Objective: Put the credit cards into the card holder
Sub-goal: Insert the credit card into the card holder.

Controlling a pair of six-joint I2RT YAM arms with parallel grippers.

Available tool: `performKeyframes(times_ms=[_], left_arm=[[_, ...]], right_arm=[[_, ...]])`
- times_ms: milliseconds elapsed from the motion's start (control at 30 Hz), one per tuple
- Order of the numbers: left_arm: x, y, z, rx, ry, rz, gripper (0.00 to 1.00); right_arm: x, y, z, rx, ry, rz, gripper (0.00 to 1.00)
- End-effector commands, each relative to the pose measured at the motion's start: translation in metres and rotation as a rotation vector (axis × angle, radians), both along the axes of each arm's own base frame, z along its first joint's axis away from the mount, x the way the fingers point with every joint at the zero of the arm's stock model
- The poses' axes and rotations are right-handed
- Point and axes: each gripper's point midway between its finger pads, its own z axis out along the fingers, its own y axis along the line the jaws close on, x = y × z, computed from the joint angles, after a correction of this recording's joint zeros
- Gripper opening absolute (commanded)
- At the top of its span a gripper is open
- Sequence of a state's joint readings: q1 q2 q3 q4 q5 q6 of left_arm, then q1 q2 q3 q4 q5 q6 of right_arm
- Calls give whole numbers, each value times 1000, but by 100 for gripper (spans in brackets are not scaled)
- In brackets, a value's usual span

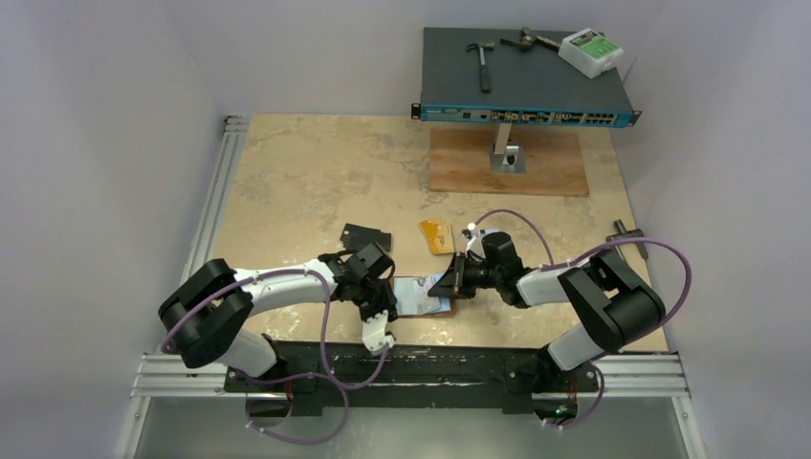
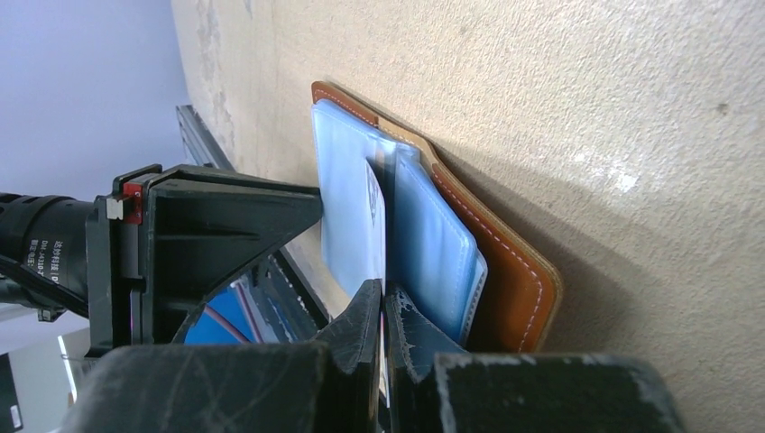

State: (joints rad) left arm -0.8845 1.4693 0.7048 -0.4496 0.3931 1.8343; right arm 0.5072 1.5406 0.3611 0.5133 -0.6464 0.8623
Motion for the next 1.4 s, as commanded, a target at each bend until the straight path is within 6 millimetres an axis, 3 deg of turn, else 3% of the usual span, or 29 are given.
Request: performKeyframes(times_ms=[0, 600, 1300, 1367], left_arm=[[-13, 9, -7, 26, 52, 4, 22], [-10, -3, 3, 1, 71, 77, 22], [-9, -10, 9, -10, 85, 122, 20], [-9, -12, 10, -12, 88, 126, 20]], right_arm=[[17, -1, -2, -29, -63, -26, 0], [1, 4, -8, -26, -35, -41, 0], [-6, -13, -25, -198, -30, -119, 0], [-7, -12, -26, -202, -29, -120, 5]])
